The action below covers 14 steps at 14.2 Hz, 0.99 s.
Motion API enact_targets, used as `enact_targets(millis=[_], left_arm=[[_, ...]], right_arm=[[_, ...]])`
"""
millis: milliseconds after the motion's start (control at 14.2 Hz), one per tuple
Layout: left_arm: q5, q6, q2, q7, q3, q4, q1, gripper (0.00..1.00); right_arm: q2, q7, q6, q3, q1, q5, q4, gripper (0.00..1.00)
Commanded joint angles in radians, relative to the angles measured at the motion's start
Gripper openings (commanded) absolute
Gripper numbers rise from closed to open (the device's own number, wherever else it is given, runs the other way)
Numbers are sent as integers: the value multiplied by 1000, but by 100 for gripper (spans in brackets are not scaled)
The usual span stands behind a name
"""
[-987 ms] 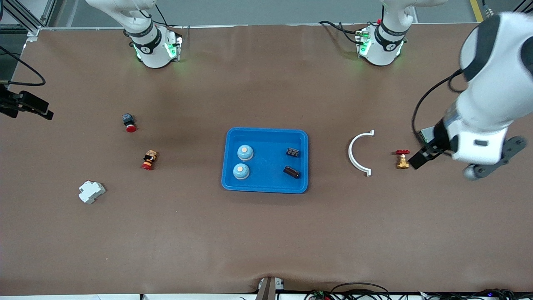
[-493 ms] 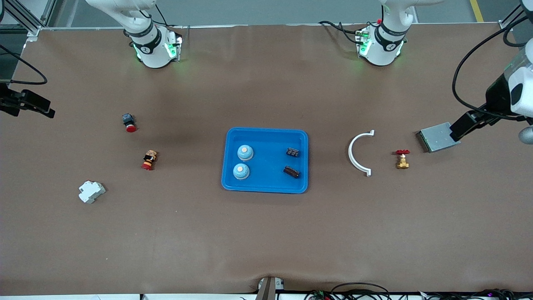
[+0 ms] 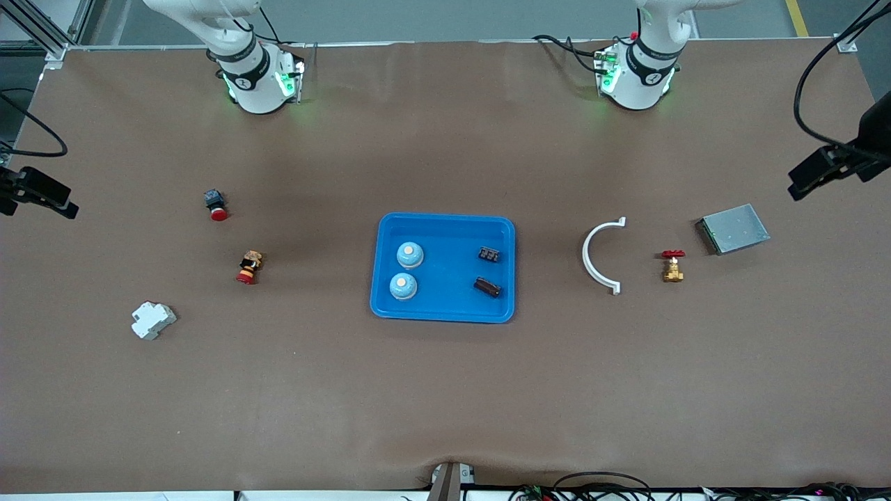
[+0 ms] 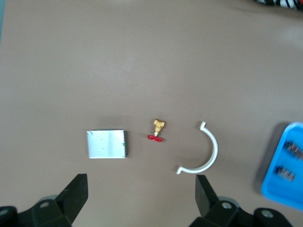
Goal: Place electrolytic capacitor and blue bell in tray
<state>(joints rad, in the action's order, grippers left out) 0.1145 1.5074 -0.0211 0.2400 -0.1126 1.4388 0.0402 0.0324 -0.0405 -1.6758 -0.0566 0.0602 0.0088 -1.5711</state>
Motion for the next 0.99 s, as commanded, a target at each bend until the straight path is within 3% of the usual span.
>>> enact_targets(millis=[0, 352, 564, 916], left_arm=[[-48, 4, 79, -99, 21, 98, 1, 100], [-87, 22, 159, -222, 108, 201, -20, 100], [-85, 77, 197, -234, 108, 264, -17, 100], [-75, 99, 178, -235, 84, 249, -10, 100]], right_arm=[[-40, 13, -48, 12, 18, 19, -65, 100], [-55, 11, -35, 9, 23, 22, -34, 100], [-57, 10, -27, 9, 23, 20, -29, 100], [-55, 13, 119, 11, 21, 22, 5, 100]])
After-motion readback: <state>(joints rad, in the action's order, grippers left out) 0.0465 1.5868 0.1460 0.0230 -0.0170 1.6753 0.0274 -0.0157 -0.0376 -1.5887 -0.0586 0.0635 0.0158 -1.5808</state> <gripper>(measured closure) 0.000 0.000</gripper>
